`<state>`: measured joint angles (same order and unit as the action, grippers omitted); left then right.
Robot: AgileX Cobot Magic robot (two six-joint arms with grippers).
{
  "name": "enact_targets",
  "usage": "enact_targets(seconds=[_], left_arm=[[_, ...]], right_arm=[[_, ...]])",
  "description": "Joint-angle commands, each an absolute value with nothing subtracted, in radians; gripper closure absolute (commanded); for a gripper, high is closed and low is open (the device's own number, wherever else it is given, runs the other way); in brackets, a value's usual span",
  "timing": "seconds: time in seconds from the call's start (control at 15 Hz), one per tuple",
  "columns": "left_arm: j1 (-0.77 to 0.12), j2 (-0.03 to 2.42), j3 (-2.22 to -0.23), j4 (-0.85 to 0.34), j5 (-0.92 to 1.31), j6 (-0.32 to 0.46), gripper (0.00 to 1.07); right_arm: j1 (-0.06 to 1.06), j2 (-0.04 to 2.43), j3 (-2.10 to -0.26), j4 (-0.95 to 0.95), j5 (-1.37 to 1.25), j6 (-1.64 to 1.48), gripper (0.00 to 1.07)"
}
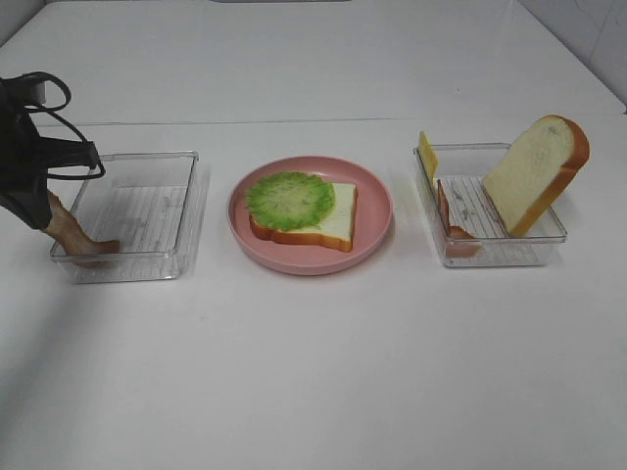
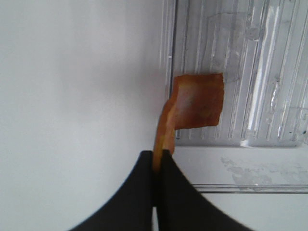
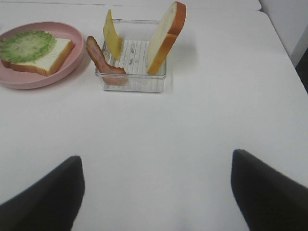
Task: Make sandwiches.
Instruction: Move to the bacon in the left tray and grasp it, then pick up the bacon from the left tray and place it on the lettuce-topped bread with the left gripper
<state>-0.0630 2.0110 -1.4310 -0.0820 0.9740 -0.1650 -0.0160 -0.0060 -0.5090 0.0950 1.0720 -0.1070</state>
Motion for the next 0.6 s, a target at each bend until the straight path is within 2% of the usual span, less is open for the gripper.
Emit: enact_targets(seconds=[0.07,0.33,0.4,0.6], left_arm=[[-0.063,2.007,-1.454,-0.127,0.973,-0.144,1.07],[-0.066,2.007,-1.567,-0.329,0.996,-0.041,1.07],[-0.077,2.007,-1.619,-0.436,0.986,0.005,1.07],[-0.129,2.011,-1.688,-0.588,0.951,0.085,1.07]], right_arm=[[-0.024,-0.019,-0.507,0.097,1.064,-0.115,0.29],[-0.024,-0.019,-0.507,0.097,1.064,-0.115,0.29],[-0.024,-0.019,-0.507,0.097,1.064,-0.115,0.29],[-0.024,-0.019,-0.507,0.097,1.064,-0.115,0.29]])
